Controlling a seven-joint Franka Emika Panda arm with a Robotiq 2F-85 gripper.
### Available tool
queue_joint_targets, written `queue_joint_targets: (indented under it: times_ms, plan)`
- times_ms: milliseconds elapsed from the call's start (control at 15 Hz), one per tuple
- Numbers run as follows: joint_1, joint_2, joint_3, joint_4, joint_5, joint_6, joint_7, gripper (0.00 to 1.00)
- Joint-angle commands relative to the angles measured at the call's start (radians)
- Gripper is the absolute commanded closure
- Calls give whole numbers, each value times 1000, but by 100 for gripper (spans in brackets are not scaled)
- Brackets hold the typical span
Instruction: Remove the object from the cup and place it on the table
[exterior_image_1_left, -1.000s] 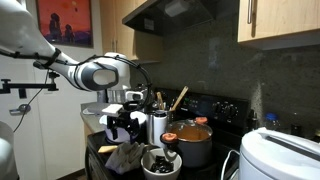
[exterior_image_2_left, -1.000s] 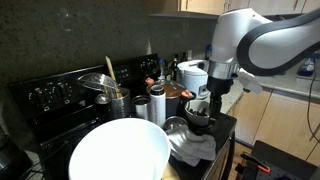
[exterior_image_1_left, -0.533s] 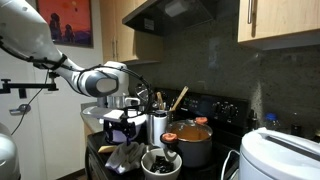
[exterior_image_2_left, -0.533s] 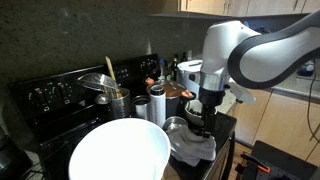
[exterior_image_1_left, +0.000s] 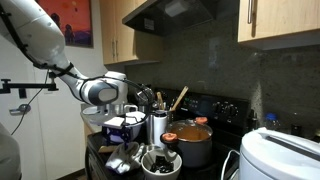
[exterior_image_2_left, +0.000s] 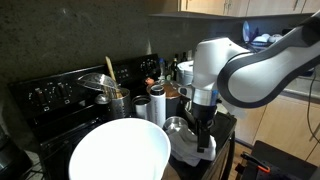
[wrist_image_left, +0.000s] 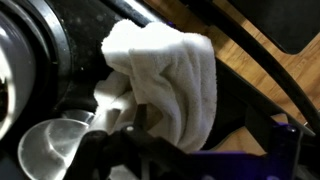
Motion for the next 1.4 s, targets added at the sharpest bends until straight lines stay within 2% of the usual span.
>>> queue_joint_targets:
  times_ms: [0,133,200,333,600,733,867,1067,1133,1333]
  plan:
    - [-13,84,29,1,4,85,-18,0]
    - [-22,121,44,1,-11,128,-8,11]
    - [-27,139,52,1,-18,150,-1,29]
    - [-33,169,61,1,-25,186,5,39]
    - [-54,208,76,1,-45,228,15,71]
    - [-71,198,78,2,-70,216,26,87]
    - [-60,158,57,6,-8,167,-27,99]
    - [-56,23,41,19,39,17,-78,98]
    - [-55,-57,35,-11,40,-48,-90,98]
    - [-57,-185,9,38,26,-275,-99,97]
